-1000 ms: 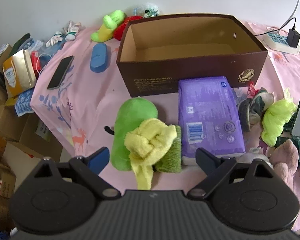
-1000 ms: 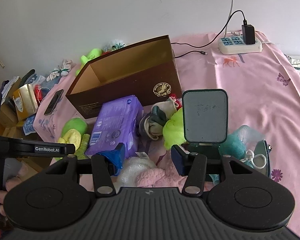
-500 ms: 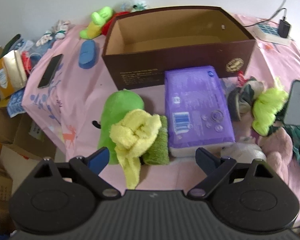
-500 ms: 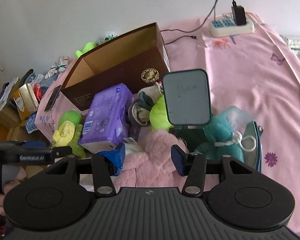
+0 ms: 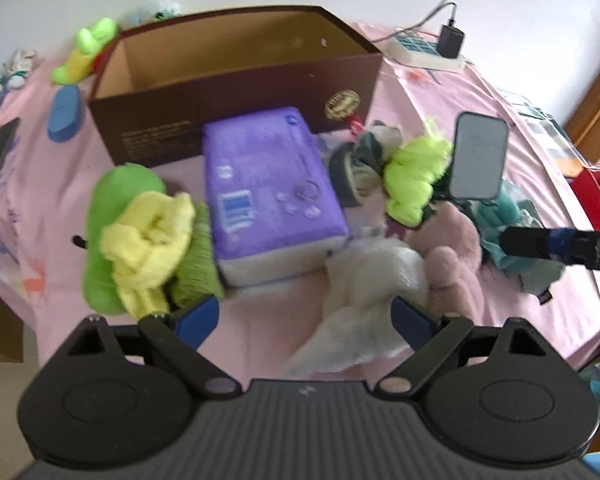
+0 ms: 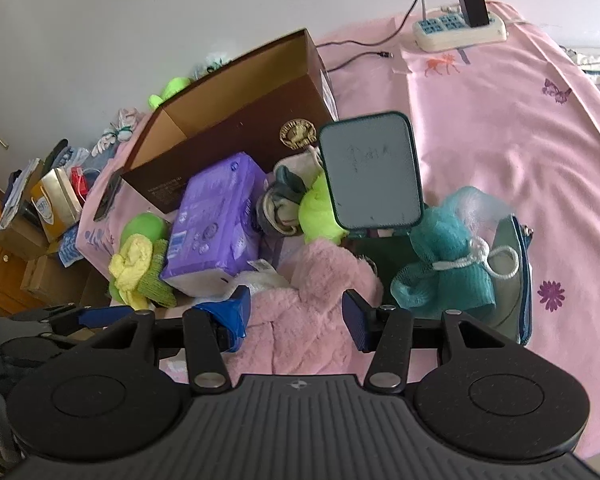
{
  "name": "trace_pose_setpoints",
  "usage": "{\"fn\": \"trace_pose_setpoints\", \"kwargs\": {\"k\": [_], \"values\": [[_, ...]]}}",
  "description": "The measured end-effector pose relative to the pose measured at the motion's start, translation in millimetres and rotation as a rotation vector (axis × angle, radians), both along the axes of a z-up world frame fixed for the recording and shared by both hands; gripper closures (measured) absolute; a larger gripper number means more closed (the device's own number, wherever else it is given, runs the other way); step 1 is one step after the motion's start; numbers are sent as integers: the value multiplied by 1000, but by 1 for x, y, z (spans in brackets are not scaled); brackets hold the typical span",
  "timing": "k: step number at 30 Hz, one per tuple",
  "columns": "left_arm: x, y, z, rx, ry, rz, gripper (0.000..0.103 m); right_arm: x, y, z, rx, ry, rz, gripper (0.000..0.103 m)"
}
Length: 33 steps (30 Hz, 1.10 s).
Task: Organize soft objects
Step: 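Move the left tool down to the yellow towel on the green plush, then close the left tool on the yellow towel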
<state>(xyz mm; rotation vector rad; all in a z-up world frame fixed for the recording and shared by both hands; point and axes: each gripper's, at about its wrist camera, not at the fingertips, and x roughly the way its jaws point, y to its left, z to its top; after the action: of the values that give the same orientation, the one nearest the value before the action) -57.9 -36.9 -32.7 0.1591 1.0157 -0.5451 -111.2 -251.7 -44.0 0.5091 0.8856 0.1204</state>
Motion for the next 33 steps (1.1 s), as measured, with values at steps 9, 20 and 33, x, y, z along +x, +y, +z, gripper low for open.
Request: {"fn": "trace_pose_setpoints", "kwargs": {"k": [9, 20, 33], "values": [[-21, 9, 11, -129, -2, -116, 11, 5, -8, -2, 78, 14, -30, 69], [32, 55, 6, 44, -145, 189, 11, 15, -2, -2, 66, 16, 3, 68], [59, 60, -14, 24, -118, 186, 52, 21, 3, -1, 29, 18, -5, 68]]}}
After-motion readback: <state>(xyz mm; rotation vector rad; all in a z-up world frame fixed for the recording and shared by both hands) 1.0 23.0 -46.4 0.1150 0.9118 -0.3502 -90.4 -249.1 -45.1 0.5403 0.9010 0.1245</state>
